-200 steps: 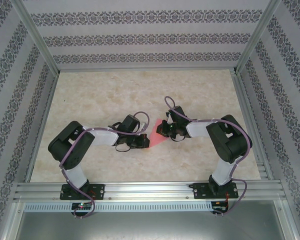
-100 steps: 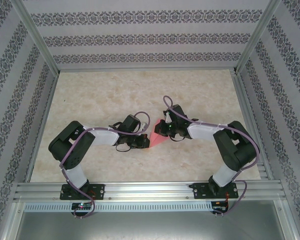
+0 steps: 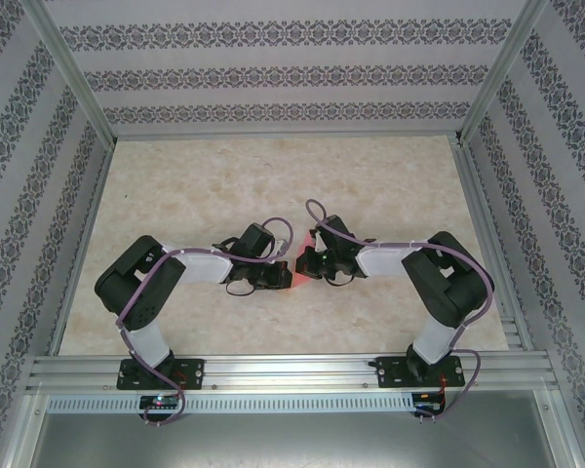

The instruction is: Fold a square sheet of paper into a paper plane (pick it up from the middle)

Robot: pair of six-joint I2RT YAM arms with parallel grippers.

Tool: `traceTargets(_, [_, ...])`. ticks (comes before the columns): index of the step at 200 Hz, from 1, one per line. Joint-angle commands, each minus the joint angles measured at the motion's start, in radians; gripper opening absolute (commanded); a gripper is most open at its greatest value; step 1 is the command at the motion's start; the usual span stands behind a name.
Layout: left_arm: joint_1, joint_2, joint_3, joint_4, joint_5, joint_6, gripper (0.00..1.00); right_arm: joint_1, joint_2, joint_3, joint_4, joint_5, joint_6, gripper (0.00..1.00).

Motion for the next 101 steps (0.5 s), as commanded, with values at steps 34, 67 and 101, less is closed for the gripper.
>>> traceTargets(34, [-0.012,0.005,-0.004,-0.007,-0.008,-0.014,0.0,-0.002,0.043,-0.017,0.012,0.019,-0.001,0.02])
traceTargets(67, [-0.013,-0.019,-0.022,0.151,0.028,-0.073,0.1,-0.005,0.038,-0.023,0.009,0.017,-0.004,0.02])
traceTargets(101, [-0.012,0.027,-0.019,0.146,0.012,-0.068,0.11,-0.008,0.044,-0.021,0.017,0.009,-0.004,0.02])
